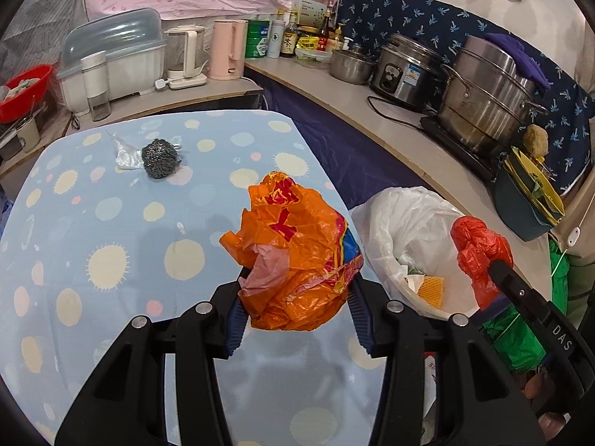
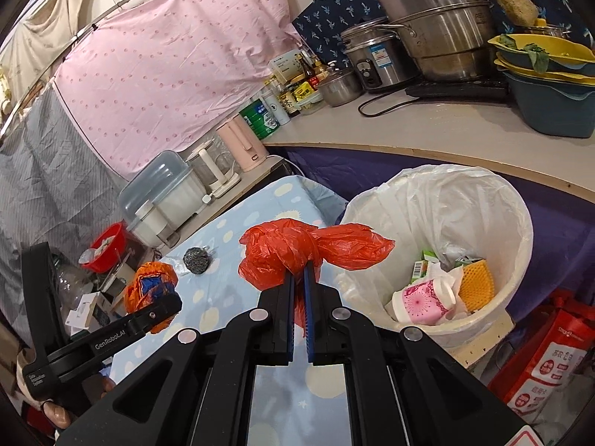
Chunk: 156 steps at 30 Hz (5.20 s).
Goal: Collect trash
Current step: 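Carry the orange wrapper and red bag over the white trash bag, then open both grippers to drop the wrapper and red bag into the bag, then withdraw both grippers from the bag back over the table, then grasp the steel scrubber with the right gripper while the left gripper grasps the clear plastic bag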
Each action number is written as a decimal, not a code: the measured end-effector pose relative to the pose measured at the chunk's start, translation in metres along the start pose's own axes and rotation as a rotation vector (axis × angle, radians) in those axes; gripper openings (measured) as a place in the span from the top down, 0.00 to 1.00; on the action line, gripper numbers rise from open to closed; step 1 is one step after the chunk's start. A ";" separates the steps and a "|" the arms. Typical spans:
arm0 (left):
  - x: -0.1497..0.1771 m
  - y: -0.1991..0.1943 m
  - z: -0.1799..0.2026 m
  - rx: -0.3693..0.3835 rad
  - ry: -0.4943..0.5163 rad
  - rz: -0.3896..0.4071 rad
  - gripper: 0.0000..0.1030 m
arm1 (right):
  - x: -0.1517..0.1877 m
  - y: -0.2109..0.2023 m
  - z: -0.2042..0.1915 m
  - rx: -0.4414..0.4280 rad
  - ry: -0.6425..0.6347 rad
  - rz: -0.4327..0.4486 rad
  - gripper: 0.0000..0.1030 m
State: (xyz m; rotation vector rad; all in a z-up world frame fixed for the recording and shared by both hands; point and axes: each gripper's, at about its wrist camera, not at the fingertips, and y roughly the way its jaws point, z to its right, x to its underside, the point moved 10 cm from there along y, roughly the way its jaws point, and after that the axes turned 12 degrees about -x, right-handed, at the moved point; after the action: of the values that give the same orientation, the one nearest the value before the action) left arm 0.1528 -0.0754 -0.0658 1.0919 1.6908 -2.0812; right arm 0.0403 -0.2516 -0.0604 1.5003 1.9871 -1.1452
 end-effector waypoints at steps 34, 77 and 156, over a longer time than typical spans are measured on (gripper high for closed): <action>0.015 0.038 0.161 0.100 0.215 -0.052 0.56 | -0.016 -0.035 0.116 0.117 0.146 0.062 0.95; 0.015 0.077 0.207 0.070 0.277 -0.070 0.26 | -0.029 -0.026 0.148 0.146 0.198 0.089 0.78; -0.037 0.123 -0.290 -0.324 -0.375 -0.110 0.12 | 0.074 0.325 -0.171 -0.125 -0.203 -0.345 0.43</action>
State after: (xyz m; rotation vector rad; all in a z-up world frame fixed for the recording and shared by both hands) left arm 0.3663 0.1451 -0.1450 0.4869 1.8344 -1.8375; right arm 0.3419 -0.0419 -0.1334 0.9621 2.1800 -1.2230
